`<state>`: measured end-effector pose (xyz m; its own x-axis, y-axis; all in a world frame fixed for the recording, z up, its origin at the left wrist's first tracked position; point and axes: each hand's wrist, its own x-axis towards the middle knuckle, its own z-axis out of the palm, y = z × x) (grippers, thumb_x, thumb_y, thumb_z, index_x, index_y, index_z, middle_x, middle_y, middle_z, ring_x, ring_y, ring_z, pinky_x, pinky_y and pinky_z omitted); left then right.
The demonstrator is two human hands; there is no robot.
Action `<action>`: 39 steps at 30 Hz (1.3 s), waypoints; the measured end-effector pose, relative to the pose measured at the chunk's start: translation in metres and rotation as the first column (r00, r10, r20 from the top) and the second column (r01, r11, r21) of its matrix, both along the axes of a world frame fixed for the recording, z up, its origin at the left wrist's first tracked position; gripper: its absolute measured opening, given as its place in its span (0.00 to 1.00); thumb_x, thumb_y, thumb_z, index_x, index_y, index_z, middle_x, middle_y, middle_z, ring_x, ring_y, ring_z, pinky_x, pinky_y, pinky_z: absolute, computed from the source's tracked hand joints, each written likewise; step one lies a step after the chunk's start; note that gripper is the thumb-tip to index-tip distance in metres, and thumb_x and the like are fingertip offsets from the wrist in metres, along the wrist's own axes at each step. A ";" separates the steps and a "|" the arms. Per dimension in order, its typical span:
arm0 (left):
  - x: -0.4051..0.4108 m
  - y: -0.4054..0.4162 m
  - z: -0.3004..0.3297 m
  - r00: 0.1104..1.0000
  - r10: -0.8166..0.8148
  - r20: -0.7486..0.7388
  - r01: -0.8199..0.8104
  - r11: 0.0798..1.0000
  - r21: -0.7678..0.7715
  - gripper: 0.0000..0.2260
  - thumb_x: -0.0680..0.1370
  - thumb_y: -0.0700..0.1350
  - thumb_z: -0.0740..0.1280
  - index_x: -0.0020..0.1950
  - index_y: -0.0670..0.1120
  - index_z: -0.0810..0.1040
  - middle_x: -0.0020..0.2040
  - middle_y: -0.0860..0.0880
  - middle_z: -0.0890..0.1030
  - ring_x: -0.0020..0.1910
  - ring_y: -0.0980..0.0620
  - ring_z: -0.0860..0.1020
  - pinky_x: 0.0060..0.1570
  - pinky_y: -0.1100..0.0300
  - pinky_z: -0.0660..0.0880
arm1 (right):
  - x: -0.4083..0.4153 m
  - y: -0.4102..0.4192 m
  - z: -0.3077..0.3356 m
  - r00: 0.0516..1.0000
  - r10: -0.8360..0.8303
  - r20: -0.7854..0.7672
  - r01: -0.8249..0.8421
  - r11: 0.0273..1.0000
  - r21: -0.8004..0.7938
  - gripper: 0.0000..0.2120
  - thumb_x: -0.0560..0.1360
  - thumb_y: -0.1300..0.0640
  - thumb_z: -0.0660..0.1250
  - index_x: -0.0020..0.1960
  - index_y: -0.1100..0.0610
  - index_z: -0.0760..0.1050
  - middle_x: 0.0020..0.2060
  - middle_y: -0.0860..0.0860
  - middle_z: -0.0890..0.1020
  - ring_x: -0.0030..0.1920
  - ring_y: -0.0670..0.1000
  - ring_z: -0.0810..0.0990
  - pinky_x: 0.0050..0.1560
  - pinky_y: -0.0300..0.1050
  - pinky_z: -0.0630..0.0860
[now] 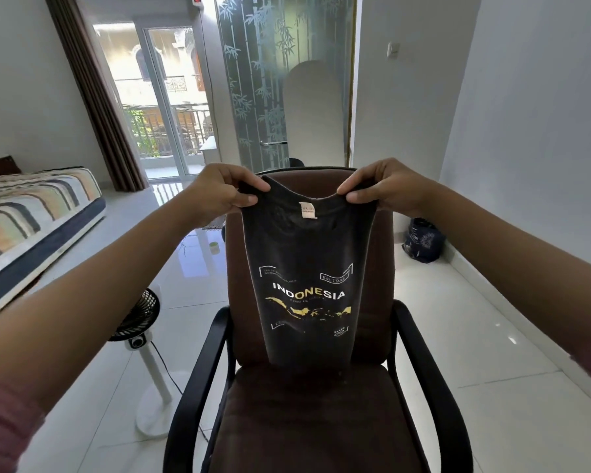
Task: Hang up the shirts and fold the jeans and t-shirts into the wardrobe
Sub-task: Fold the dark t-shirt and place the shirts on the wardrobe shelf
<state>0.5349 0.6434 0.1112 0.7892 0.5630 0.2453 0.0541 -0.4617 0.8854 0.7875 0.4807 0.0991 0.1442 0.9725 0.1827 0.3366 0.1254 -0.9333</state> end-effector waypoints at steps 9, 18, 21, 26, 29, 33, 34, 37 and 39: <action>-0.062 -0.063 -0.038 0.985 -0.165 -0.038 0.156 0.970 -0.189 0.24 0.73 0.22 0.60 0.36 0.48 0.86 0.36 0.51 0.84 0.38 0.56 0.83 0.37 0.66 0.78 | -0.076 -0.070 -0.045 0.998 0.043 -0.055 -0.045 0.998 -0.035 0.09 0.72 0.72 0.66 0.48 0.64 0.80 0.40 0.52 0.85 0.42 0.49 0.84 0.46 0.41 0.81; -0.182 -0.169 -0.122 0.922 -0.326 -0.210 0.259 0.920 -0.294 0.14 0.70 0.29 0.67 0.40 0.47 0.86 0.41 0.35 0.78 0.39 0.42 0.74 0.40 0.59 0.74 | -0.190 -0.193 -0.126 0.989 0.052 -0.140 -0.081 0.973 -0.216 0.07 0.66 0.66 0.71 0.44 0.60 0.83 0.42 0.55 0.85 0.45 0.52 0.84 0.48 0.44 0.82; -0.219 -0.203 -0.160 0.878 -0.380 -0.290 0.266 0.893 -0.363 0.11 0.67 0.35 0.68 0.40 0.48 0.86 0.38 0.35 0.72 0.35 0.43 0.66 0.36 0.60 0.65 | -0.224 -0.230 -0.159 0.989 0.059 -0.139 -0.099 0.948 -0.302 0.08 0.70 0.72 0.69 0.46 0.64 0.81 0.40 0.54 0.85 0.43 0.49 0.84 0.44 0.38 0.80; -0.253 -0.247 -0.224 0.777 -0.490 -0.395 0.281 0.832 -0.479 0.14 0.69 0.31 0.68 0.40 0.49 0.86 0.44 0.37 0.78 0.42 0.41 0.73 0.40 0.60 0.73 | -0.261 -0.274 -0.224 0.988 0.031 -0.152 -0.098 0.886 -0.454 0.08 0.71 0.71 0.69 0.46 0.63 0.82 0.40 0.54 0.85 0.43 0.49 0.84 0.44 0.39 0.79; -0.258 -0.265 -0.256 0.737 -0.524 -0.427 0.250 0.798 -0.548 0.18 0.72 0.25 0.65 0.41 0.47 0.85 0.42 0.42 0.82 0.42 0.47 0.79 0.42 0.62 0.77 | -0.273 -0.287 -0.261 0.982 -0.002 -0.190 -0.099 0.848 -0.520 0.07 0.71 0.72 0.69 0.46 0.64 0.82 0.39 0.53 0.85 0.42 0.50 0.84 0.42 0.40 0.80; -0.250 -0.269 -0.293 0.714 -0.491 -0.499 0.160 0.809 -0.566 0.17 0.72 0.25 0.65 0.41 0.46 0.85 0.41 0.44 0.83 0.44 0.47 0.79 0.51 0.55 0.76 | -0.273 -0.290 -0.306 0.979 -0.078 -0.191 -0.049 0.812 -0.581 0.07 0.71 0.71 0.70 0.44 0.61 0.83 0.41 0.57 0.85 0.43 0.53 0.84 0.46 0.45 0.80; -0.247 -0.267 -0.302 0.721 -0.468 -0.511 0.124 0.812 -0.570 0.17 0.72 0.25 0.64 0.41 0.46 0.85 0.43 0.44 0.83 0.46 0.46 0.80 0.54 0.53 0.76 | -0.270 -0.289 -0.315 0.979 -0.094 -0.183 -0.034 0.803 -0.595 0.07 0.71 0.70 0.70 0.44 0.61 0.83 0.42 0.57 0.85 0.44 0.54 0.83 0.47 0.46 0.80; -0.233 -0.254 -0.325 0.753 -0.356 -0.554 0.005 0.844 -0.536 0.16 0.72 0.25 0.64 0.43 0.43 0.84 0.45 0.41 0.83 0.48 0.44 0.81 0.55 0.49 0.77 | -0.257 -0.278 -0.338 0.978 -0.144 -0.154 0.019 0.789 -0.614 0.06 0.72 0.69 0.70 0.45 0.60 0.83 0.40 0.52 0.85 0.43 0.50 0.83 0.41 0.40 0.79; -0.222 -0.238 -0.342 0.764 -0.261 -0.590 -0.082 0.868 -0.490 0.16 0.72 0.25 0.64 0.43 0.44 0.84 0.47 0.42 0.83 0.50 0.42 0.81 0.55 0.47 0.78 | -0.245 -0.265 -0.350 0.976 -0.180 -0.125 0.066 0.784 -0.617 0.06 0.72 0.68 0.70 0.46 0.60 0.83 0.40 0.50 0.83 0.42 0.48 0.82 0.36 0.34 0.77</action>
